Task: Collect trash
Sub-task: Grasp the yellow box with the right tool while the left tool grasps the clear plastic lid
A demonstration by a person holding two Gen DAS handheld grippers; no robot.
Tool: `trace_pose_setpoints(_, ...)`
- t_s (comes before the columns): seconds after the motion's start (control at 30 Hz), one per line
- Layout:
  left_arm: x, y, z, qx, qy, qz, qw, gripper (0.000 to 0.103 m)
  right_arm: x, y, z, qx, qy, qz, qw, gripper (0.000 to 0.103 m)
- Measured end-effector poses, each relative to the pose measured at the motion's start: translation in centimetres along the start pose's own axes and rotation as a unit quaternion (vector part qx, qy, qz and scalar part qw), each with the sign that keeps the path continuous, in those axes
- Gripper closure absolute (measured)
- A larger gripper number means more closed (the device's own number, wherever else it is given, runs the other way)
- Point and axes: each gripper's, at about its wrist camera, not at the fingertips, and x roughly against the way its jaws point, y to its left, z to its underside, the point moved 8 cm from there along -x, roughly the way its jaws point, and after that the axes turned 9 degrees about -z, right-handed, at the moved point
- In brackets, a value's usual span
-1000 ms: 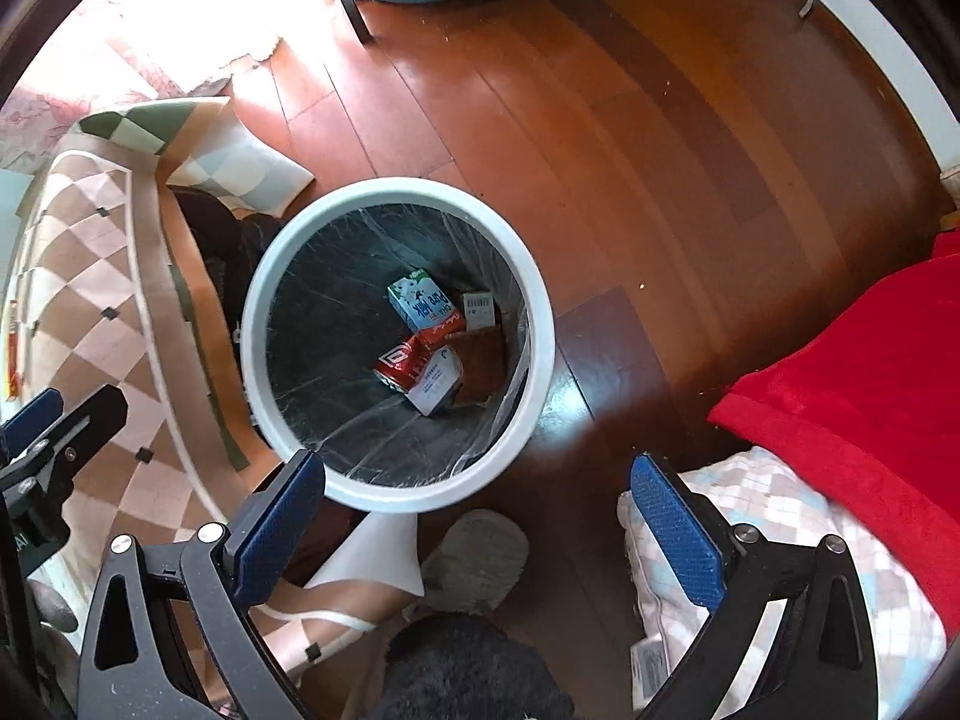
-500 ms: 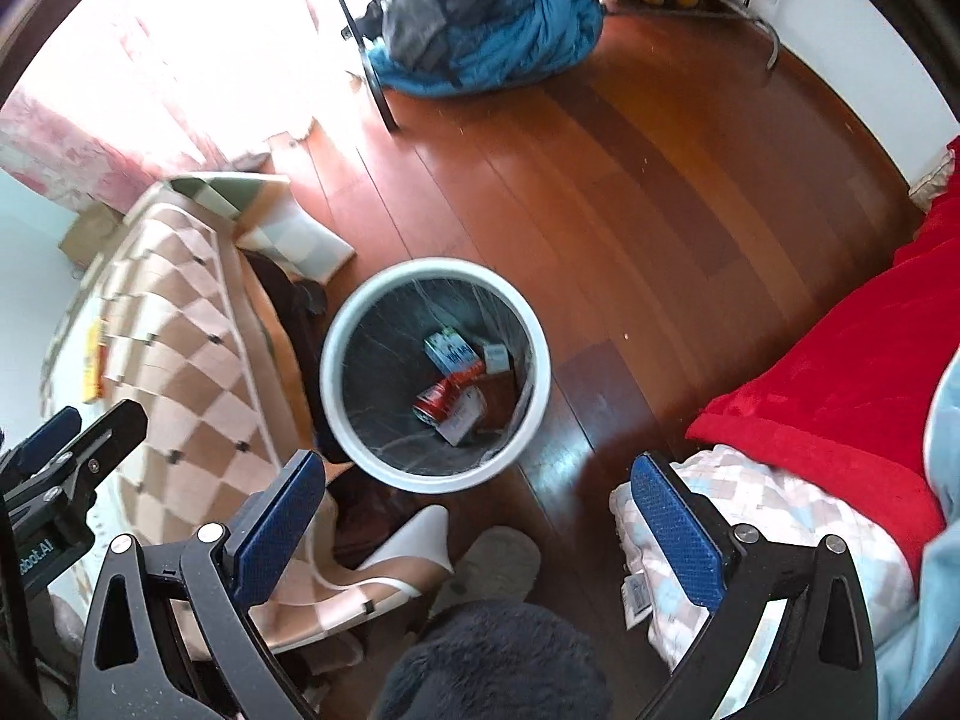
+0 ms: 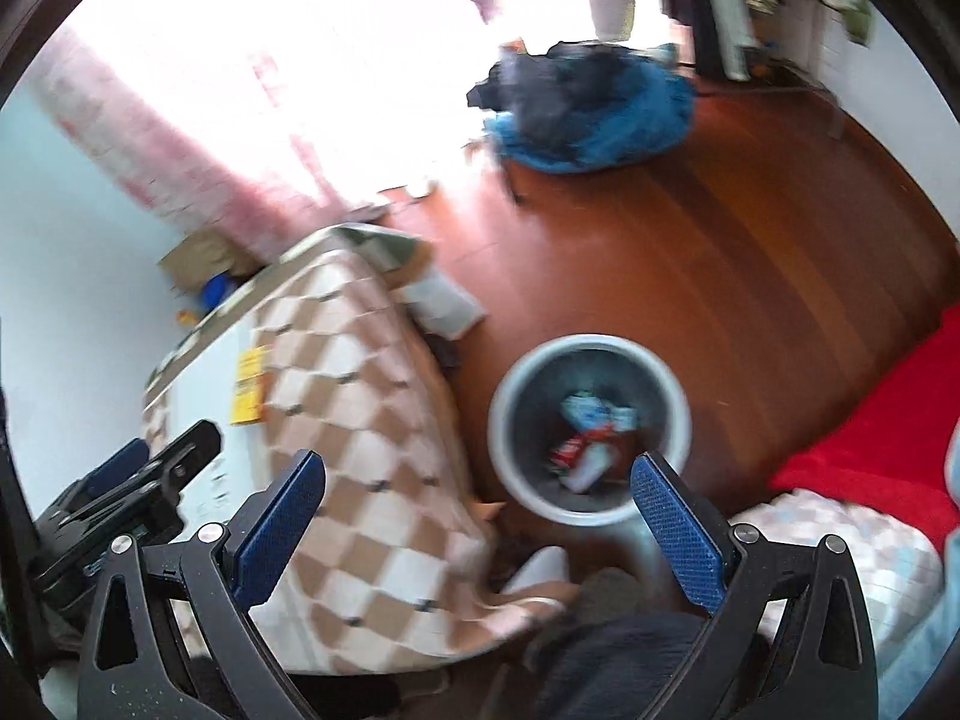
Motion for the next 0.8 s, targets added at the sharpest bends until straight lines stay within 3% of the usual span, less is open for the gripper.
trace_pose_setpoints(0.2, -8.3, 12.4, 2.2, 0.062, 0.057, -0.087, 0.9926, 0.005, -8.8, 10.5, -0.1, 0.064, 0.052, -0.032, 0.996, 0.0)
trace_pose_setpoints(0.4, -16.1, 21.2, 5.4, 0.116, 0.126, -0.122, 0.9776, 0.005, -20.8, 18.6, -0.1, 0.087, 0.123, -0.032, 0.988, 0.0)
trace_pose_setpoints(0.63, -21.3, 24.1, 6.6, 0.134, 0.166, -0.101, 0.9718, 0.005, -32.1, 23.3, -1.2, 0.102, 0.164, 0.026, 0.981, 0.01)
trace_pose_setpoints(0.8, -22.5, 24.6, 7.1, 0.135, 0.173, -0.082, 0.9722, 0.003, -36.4, 24.4, -1.1, 0.108, 0.183, 0.06, 0.975, 0.018)
